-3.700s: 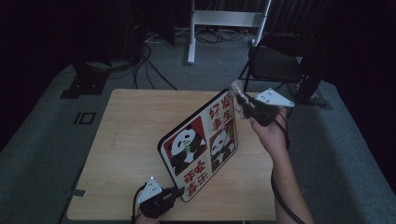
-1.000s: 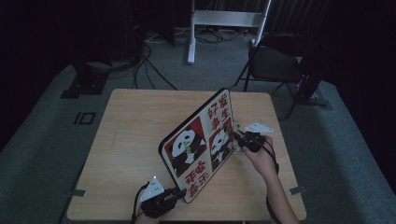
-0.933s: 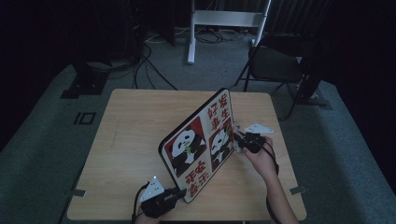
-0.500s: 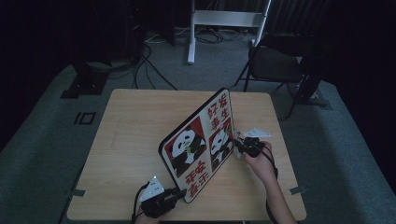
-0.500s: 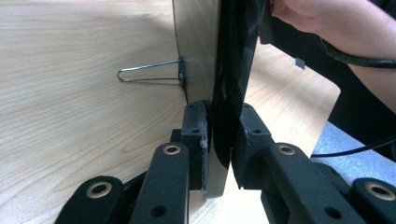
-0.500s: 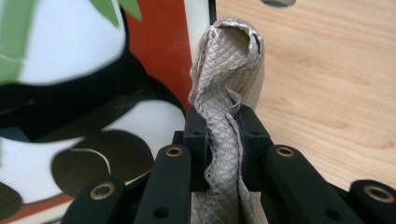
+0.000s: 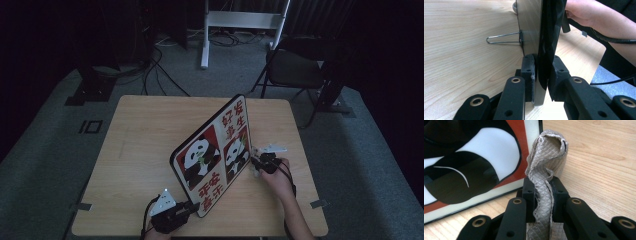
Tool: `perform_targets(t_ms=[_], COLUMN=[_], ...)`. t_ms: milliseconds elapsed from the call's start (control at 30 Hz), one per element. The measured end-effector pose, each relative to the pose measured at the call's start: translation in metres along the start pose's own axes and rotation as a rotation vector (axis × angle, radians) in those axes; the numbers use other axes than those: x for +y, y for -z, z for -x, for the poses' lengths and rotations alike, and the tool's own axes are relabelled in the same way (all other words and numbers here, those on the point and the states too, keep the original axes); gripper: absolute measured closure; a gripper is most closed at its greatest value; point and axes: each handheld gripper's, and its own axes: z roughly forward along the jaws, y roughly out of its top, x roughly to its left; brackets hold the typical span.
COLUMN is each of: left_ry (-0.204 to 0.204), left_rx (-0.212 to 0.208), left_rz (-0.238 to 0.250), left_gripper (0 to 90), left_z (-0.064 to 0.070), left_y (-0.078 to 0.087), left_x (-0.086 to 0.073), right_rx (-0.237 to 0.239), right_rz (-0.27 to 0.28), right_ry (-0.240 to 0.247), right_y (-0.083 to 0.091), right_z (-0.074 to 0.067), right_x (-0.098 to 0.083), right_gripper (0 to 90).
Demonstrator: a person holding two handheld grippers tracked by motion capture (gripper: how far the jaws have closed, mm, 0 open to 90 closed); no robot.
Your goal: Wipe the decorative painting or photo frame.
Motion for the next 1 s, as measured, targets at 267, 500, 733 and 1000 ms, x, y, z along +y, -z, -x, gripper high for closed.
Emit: perform_targets(t_ms=[267, 500, 733, 1000], left_ry=[0.023, 0.013, 0.005, 0.005], left_rx=[0.002, 0.025, 0.040, 0.072], left_rz=[-0.004, 0.010, 0.073, 0.149], left_gripper=[77.2, 76.9, 71.7, 71.0], left_z=[0.001, 0.004, 0.007, 0.007], left_y=[0.000, 0.004, 0.015, 0.034], left_x=[0.001, 0.004, 0.019, 0.044], right_rx=[-0.003, -0.008, -0.015, -0.010], right_rz=[-0.007, 0.034, 0.099, 0.171], right_ry=[-0.004, -0.006, -0.001, 0.004], right_y=[0.005, 0.019, 0.039, 0.061], right_z=[0.001, 0.005, 0.007, 0.004], right_x=[0.003, 0.012, 0.028, 0.052], right_gripper=[77.8, 77.8, 77.8, 77.8])
